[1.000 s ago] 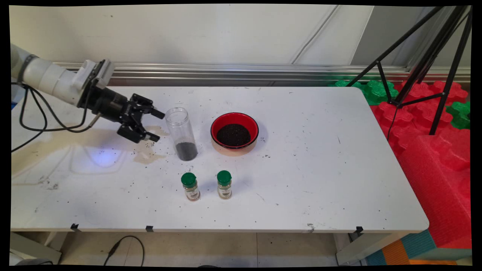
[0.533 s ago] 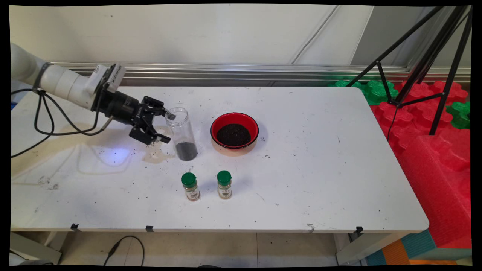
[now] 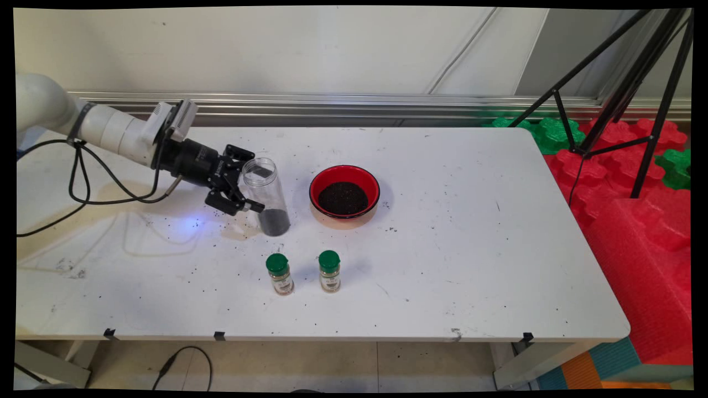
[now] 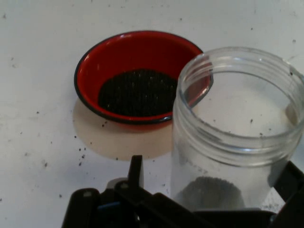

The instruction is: Pick up the black seasoning powder from the table

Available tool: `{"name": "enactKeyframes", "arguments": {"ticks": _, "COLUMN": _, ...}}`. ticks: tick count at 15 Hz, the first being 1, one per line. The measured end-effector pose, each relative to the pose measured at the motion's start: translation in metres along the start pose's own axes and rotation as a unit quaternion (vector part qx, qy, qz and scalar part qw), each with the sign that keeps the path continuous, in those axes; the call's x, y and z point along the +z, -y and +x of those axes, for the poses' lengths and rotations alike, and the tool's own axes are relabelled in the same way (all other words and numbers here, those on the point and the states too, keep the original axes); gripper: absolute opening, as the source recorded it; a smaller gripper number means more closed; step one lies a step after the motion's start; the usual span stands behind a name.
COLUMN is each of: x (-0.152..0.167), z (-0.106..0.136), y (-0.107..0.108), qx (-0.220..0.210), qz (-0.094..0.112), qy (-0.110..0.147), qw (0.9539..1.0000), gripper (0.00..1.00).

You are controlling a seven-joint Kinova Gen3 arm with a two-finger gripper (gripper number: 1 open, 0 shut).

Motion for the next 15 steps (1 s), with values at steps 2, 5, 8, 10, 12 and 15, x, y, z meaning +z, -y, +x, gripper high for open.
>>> {"name": "enactKeyframes", "arguments": {"ticks": 2, "x": 0.004, "z": -0.002, "y": 0.001, "qx": 0.003, "qz": -0.002, "qy": -0.006, "qw": 1.0000, "gripper": 1.00}}
{"name": "enactKeyframes", "arguments": {"ticks": 5, "x": 0.011, "z": -0.005, "y": 0.003, "qx": 0.006, "qz": -0.005, "qy": -0.017, "qw": 0.9998, "gripper": 1.00}}
{"name": "enactKeyframes", "arguments": {"ticks": 8, "x": 0.015, "z": -0.008, "y": 0.004, "qx": 0.008, "qz": -0.007, "qy": -0.026, "qw": 0.9996, "gripper": 1.00}}
{"name": "enactKeyframes", "arguments": {"ticks": 10, "x": 0.017, "z": -0.010, "y": 0.005, "qx": 0.009, "qz": -0.008, "qy": -0.031, "qw": 0.9995, "gripper": 1.00}}
{"name": "enactKeyframes", "arguments": {"ticks": 12, "x": 0.019, "z": -0.011, "y": 0.006, "qx": 0.010, "qz": -0.008, "qy": -0.035, "qw": 0.9993, "gripper": 1.00}}
{"name": "enactKeyframes", "arguments": {"ticks": 15, "x": 0.020, "z": -0.013, "y": 0.008, "qx": 0.011, "qz": -0.008, "qy": -0.040, "qw": 0.9991, "gripper": 0.00}}
